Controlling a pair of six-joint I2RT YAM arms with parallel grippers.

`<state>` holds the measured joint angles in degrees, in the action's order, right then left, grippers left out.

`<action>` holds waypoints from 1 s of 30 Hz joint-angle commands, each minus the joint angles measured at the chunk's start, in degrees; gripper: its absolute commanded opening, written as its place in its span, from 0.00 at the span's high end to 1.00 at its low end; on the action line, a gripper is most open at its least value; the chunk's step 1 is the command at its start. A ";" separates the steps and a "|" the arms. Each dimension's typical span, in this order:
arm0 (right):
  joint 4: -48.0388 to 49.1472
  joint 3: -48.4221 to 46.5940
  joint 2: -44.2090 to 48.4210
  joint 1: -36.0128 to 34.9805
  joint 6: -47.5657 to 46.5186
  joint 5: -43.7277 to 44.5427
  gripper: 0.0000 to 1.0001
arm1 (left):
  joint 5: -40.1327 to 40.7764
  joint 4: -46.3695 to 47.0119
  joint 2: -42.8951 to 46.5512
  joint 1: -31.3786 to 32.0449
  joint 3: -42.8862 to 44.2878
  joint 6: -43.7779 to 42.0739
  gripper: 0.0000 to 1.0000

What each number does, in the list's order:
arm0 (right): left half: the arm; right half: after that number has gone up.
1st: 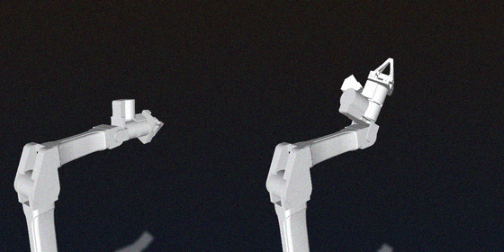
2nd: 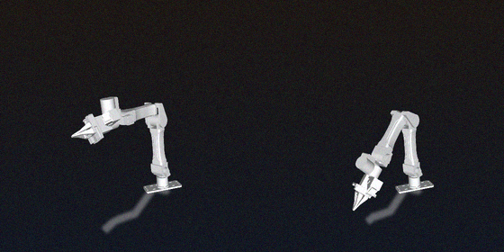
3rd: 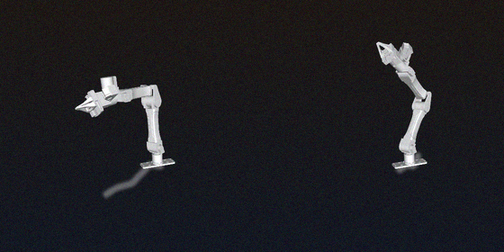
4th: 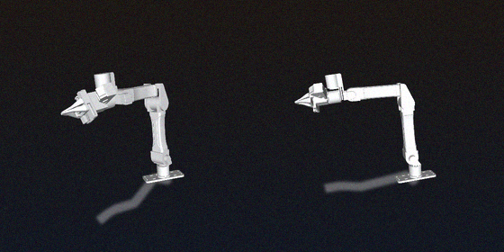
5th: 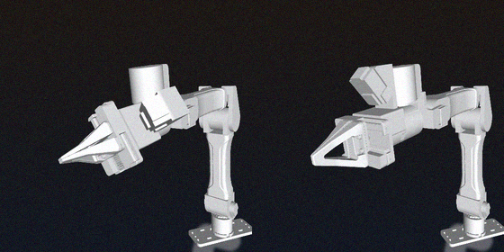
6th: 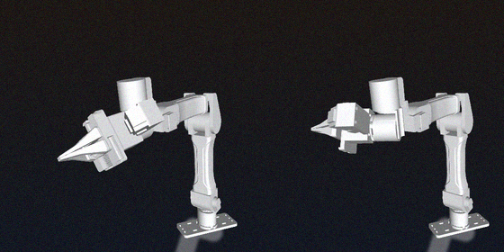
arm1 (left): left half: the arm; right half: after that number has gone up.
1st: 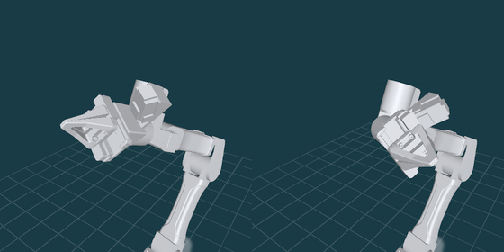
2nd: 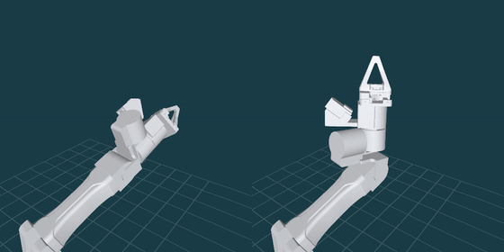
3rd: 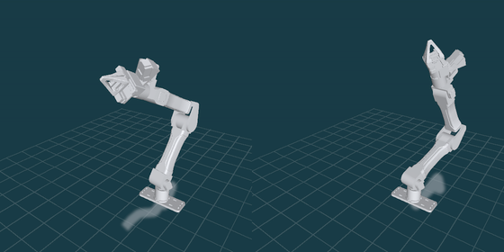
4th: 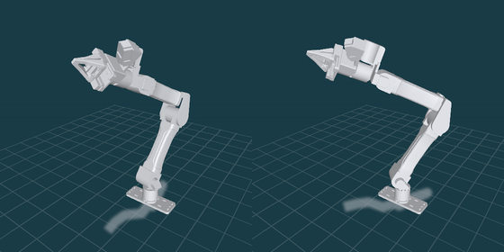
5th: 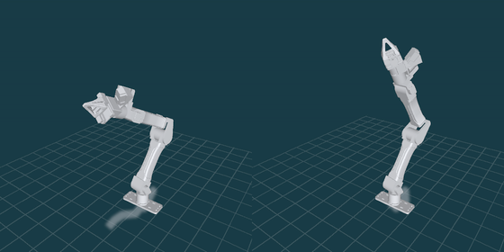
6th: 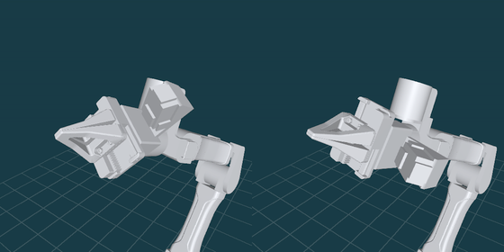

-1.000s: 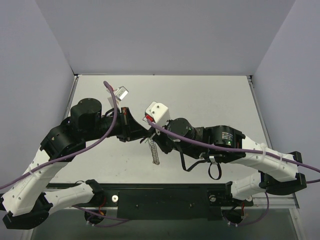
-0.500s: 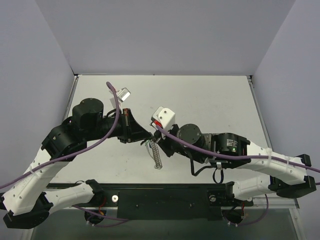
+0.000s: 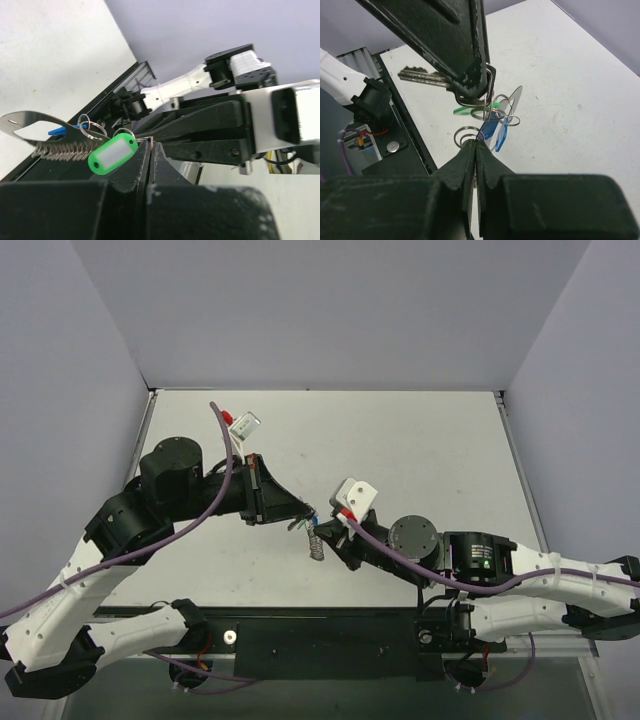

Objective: Remove the keys from the keyring

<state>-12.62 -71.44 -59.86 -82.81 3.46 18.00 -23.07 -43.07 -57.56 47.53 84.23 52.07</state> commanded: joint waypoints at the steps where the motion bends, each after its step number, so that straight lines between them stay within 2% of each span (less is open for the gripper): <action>1: 6.20 3.06 1.58 -1.74 -2.49 3.53 1.00 | -2.24 13.69 3.76 0.11 -3.18 7.41 1.00; 5: 8.32 4.73 1.50 -3.50 -4.42 6.60 1.00 | -2.77 18.63 5.44 0.11 -6.88 11.46 1.00; 10: 3.76 2.27 1.93 -3.86 0.12 8.89 1.00 | -1.02 14.87 5.35 0.11 -6.36 8.93 1.00; 12: 1.64 1.57 3.33 -3.94 2.50 7.85 0.92 | 0.21 12.58 5.00 0.11 -5.92 7.26 1.00; 13: 0.77 1.57 4.56 -3.86 3.38 7.41 0.80 | 0.48 11.88 5.00 0.11 -5.92 6.90 1.00; 14: 0.41 1.57 5.36 -3.94 4.87 6.71 0.76 | 1.18 11.08 4.91 0.20 -5.92 6.20 1.00; 15: -0.38 1.65 6.41 -3.94 5.58 6.52 0.67 | 1.53 10.90 4.91 0.11 -6.18 6.02 1.00; 18: -0.65 2.18 8.52 -3.86 7.61 5.99 0.52 | 2.59 10.90 4.83 0.20 -6.88 5.67 1.00; 25: 2.60 2.19 8.53 -3.94 4.11 6.88 0.53 | 5.32 16.34 6.67 0.28 -10.92 10.15 1.00; 30: 2.52 -1.15 5.98 -3.77 -0.03 6.52 0.55 | 5.05 15.82 6.32 0.28 -10.22 10.24 1.00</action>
<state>-12.56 -68.95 -51.42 -86.35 7.33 24.21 -18.59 -32.40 -51.99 47.57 72.99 61.23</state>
